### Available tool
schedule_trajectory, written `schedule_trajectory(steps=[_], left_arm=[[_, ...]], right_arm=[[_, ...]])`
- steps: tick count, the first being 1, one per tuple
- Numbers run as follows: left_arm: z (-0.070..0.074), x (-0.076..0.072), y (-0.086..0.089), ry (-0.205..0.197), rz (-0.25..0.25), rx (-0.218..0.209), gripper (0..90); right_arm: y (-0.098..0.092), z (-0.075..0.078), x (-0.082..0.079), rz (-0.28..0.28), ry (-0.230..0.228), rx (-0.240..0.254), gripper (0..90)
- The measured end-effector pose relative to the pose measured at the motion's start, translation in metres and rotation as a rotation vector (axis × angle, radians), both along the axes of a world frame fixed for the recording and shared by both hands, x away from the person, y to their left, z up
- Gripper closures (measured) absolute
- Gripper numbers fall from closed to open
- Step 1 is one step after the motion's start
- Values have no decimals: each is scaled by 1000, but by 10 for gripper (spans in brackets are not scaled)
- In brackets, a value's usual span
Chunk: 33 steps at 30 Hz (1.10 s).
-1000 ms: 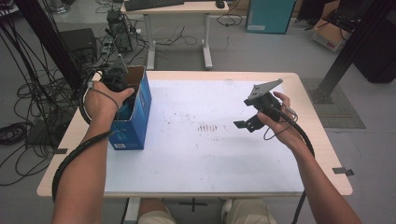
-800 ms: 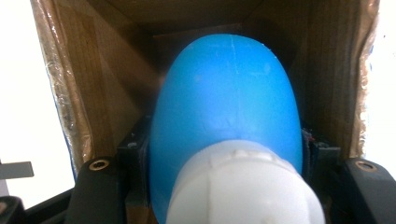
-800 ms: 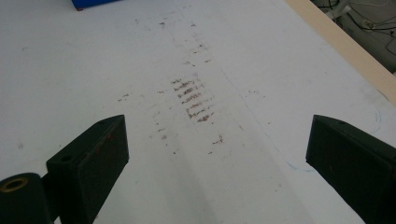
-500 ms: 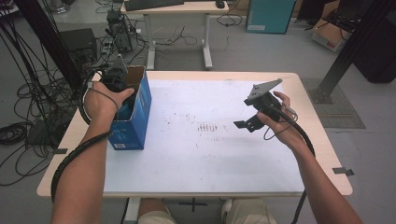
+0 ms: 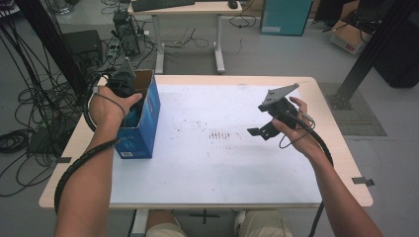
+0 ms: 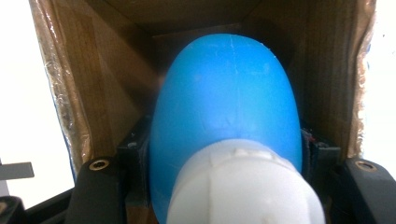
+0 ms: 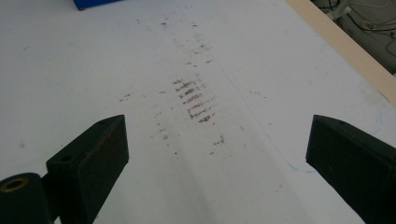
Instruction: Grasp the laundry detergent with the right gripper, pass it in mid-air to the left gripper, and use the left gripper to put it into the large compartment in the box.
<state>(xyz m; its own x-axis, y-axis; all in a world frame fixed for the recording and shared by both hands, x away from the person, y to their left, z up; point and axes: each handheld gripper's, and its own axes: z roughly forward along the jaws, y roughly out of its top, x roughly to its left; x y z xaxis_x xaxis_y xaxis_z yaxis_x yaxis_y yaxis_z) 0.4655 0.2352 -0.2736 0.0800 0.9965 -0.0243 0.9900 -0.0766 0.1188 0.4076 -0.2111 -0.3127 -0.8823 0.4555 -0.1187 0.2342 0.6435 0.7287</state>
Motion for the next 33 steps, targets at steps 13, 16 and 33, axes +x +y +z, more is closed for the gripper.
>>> schedule_trajectory(steps=[13, 16, 33], left_arm=[[0, 0, 0, -2, -3, 0, 367], [0, 0, 0, -6, -2, 0, 368], [0, 0, 0, -7, -5, 2, 368]], right_arm=[[0, -1, 0, 7, 3, -1, 59], [1, -1, 0, -2, 3, 6, 59], [1, -1, 0, 7, 1, 2, 58]])
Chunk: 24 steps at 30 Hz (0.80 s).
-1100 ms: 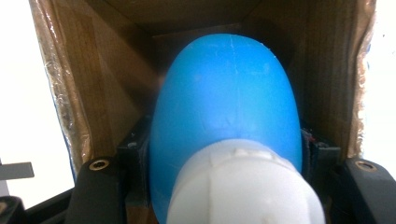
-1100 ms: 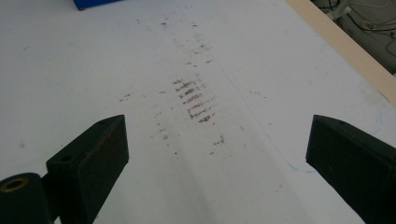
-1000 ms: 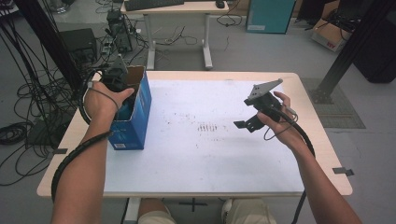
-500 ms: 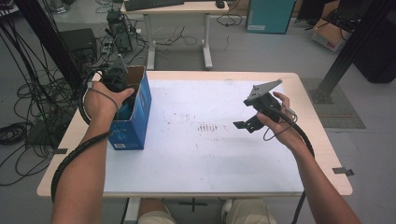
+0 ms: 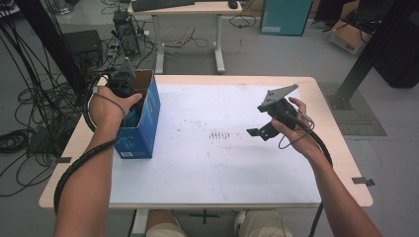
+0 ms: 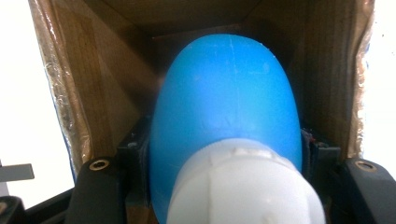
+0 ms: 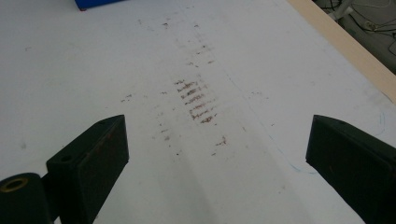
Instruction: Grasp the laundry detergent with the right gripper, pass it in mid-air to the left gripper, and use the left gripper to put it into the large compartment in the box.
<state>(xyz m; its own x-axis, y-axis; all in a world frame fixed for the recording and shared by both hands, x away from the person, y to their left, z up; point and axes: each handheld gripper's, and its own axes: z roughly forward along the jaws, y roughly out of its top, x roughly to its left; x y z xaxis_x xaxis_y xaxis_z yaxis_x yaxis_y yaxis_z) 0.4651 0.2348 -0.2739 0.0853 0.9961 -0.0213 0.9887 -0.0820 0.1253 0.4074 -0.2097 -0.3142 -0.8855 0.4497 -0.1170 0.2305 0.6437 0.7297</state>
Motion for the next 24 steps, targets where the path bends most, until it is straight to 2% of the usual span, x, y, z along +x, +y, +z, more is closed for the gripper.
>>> schedule_trajectory(steps=[24], left_arm=[[0, 0, 0, -2, -1, 0, 368]], right_arm=[[0, 0, -1, -6, 0, 2, 58]])
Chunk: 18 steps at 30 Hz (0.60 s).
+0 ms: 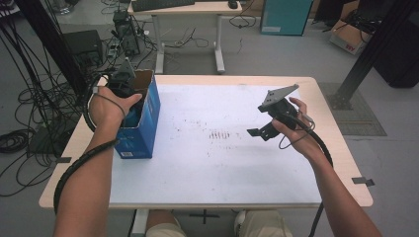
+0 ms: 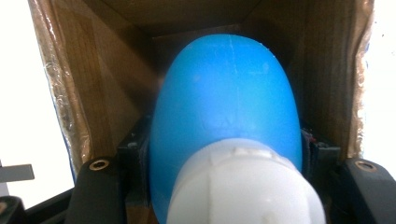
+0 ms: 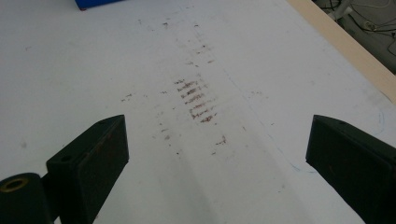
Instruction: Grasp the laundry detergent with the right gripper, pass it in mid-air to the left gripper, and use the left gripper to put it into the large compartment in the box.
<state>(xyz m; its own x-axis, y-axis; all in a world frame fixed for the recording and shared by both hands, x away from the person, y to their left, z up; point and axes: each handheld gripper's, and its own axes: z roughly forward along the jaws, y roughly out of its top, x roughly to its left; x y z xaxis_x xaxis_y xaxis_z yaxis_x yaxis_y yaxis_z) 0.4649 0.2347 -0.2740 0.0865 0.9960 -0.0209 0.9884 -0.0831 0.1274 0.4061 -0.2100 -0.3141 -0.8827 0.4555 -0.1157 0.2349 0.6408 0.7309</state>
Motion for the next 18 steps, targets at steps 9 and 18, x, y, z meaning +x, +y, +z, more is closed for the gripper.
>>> schedule_trajectory(steps=[9, 18], left_arm=[[0, 0, -1, 2, -4, 2, 367], [2, -1, 1, 4, 1, -2, 320]], right_arm=[[1, 0, -1, 6, 5, -10, 59], [1, 0, -1, 5, 3, -6, 58]])
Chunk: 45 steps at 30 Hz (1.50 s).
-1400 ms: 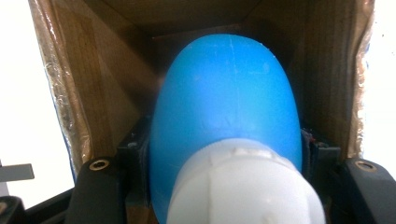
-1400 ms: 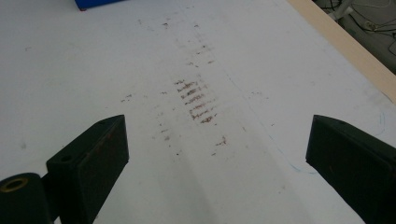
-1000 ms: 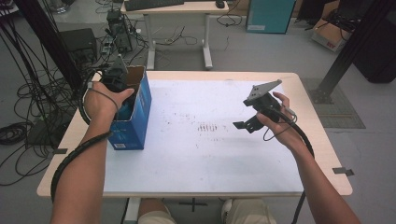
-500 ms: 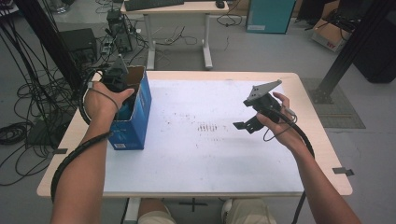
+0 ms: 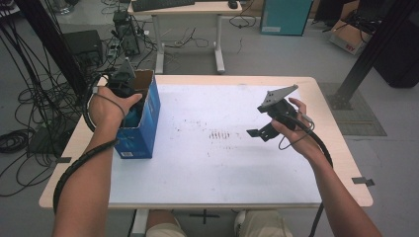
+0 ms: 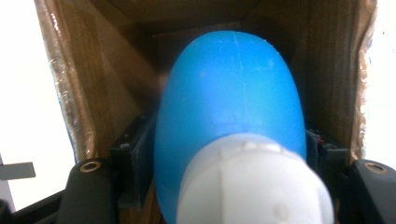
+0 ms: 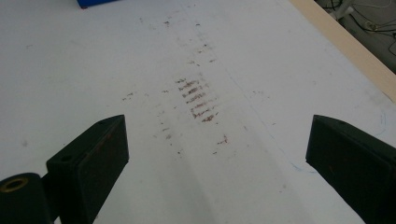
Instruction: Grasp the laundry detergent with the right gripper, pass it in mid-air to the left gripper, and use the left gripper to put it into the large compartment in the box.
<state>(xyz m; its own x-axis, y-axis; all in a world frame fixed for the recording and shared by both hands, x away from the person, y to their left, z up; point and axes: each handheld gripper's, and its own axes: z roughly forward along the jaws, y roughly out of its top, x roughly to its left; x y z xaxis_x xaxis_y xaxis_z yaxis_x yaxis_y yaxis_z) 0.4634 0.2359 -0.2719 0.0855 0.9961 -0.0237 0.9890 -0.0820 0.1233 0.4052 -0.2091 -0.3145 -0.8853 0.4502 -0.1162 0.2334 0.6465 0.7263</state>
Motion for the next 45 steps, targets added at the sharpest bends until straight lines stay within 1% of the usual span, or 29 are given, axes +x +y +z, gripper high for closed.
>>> schedule_trajectory(steps=[2, 4, 5, 8, 9, 13, 15, 17, 20, 25, 30, 33, 36, 37, 40, 43, 45], left_arm=[[2, -1, 1, 4, 0, -5, 315], [6, -2, 1, -1, -1, 1, 304], [8, -2, 0, -5, 5, -4, 303], [13, -4, 0, -13, -8, 0, 298], [16, -5, -1, -19, -5, -12, 290], [25, -8, -4, -36, -13, -4, 292], [29, -10, -5, -38, -19, 6, 292], [33, -12, -7, -45, -18, 3, 292], [39, -16, -7, -55, -23, 6, 291], [55, -21, -9, -87, -25, 12, 272], [70, -24, -13, -118, -48, 17, 243], [78, -25, -19, -135, -63, 16, 223], [84, -25, -27, -148, -79, 15, 197], [85, -25, -30, -152, -86, 15, 193], [88, -25, -40, -163, -106, 9, 164], [88, -24, -54, -166, -136, 6, 135], [86, -22, -64, -166, -163, 9, 133]], right_arm=[[0, 0, 0, -4, 1, 2, 58], [1, 1, 0, 2, -2, -2, 58], [1, 2, 0, 4, -2, -1, 59], [3, 3, 0, 6, -8, 2, 58], [3, 3, 0, 6, -7, 1, 58], [4, 4, 0, 4, -5, 4, 59], [4, 4, 0, 0, -8, 8, 59], [4, 5, 0, 5, -10, 5, 58], [3, 6, -1, -2, -10, 3, 58], [2, 10, -2, -14, -14, 2, 59], [2, 13, -1, -31, -10, -9, 59], [2, 14, 1, -26, -3, -23, 58], [2, 15, 4, -41, 8, -22, 58], [1, 16, 5, -34, 5, -30, 58], [1, 19, 7, -45, 14, -39, 59], [-2, 22, 11, -49, 14, -47, 59], [-5, 23, 15, -51, 16, -56, 59]])
